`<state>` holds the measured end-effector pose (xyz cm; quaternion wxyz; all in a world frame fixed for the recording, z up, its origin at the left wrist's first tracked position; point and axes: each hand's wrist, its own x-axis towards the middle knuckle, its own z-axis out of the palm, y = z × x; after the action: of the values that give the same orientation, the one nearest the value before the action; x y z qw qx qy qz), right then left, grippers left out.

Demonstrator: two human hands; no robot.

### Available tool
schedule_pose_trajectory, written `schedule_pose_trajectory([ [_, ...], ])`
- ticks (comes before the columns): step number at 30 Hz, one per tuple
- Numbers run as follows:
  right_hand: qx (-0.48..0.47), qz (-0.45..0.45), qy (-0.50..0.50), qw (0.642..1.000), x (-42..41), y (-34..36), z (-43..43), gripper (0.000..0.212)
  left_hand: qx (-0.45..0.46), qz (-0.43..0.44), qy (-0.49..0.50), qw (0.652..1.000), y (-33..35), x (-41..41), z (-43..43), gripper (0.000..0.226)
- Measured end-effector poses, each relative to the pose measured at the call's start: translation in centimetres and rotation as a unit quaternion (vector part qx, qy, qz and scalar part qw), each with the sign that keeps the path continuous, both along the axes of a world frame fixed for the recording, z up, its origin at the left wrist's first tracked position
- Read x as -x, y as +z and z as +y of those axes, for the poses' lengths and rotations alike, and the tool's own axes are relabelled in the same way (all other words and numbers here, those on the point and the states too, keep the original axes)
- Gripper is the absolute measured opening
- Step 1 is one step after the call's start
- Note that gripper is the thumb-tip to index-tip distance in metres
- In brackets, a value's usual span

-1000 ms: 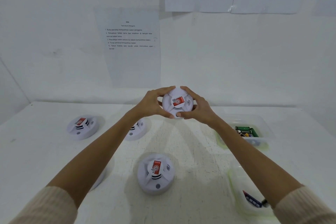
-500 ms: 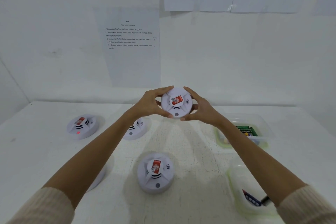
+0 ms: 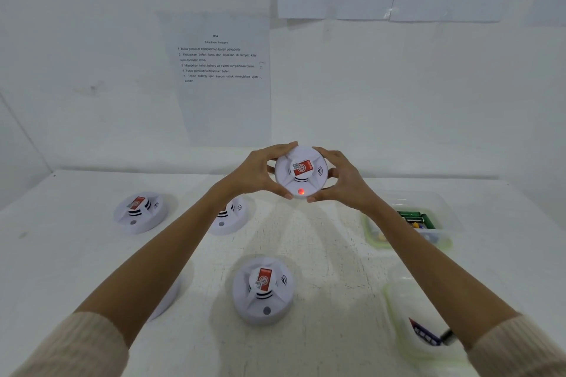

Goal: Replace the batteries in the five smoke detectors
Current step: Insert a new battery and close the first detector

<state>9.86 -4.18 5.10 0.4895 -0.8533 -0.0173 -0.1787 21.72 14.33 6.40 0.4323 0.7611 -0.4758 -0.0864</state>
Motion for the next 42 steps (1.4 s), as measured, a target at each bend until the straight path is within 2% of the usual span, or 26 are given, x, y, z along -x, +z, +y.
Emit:
schedule_pose_trajectory([
  [42,0.031,0.006,-0.023,0.999,0.52,0.36,-0.38,0.095,0.006,-0.017,0.015,1.000,-0.42,0.20,-0.63,0.096],
])
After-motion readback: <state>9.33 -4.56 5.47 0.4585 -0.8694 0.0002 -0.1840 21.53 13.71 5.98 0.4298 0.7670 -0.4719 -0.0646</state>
